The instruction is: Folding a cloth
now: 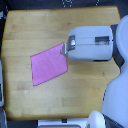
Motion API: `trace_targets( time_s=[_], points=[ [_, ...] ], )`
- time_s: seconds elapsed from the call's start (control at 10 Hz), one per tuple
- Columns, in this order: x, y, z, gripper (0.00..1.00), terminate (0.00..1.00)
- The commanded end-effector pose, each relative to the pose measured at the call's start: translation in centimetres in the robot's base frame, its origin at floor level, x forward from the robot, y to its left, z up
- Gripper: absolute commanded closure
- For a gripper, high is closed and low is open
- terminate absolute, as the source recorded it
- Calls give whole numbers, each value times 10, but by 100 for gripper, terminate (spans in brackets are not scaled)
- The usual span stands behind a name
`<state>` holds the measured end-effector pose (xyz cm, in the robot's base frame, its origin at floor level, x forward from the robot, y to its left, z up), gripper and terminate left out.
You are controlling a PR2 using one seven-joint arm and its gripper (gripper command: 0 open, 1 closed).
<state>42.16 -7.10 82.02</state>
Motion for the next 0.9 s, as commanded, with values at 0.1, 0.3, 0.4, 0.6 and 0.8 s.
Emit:
trace_targets(
  time_s=[0.1,0.3,0.4,0.6,0.8],
  points=[
    [-7,56,-93,0,0],
    [-2,53,-110,0,0],
    [-2,47,-120,0,0],
    [-4,35,-131,0,0],
    [-8,26,-133,100,0]
  ],
)
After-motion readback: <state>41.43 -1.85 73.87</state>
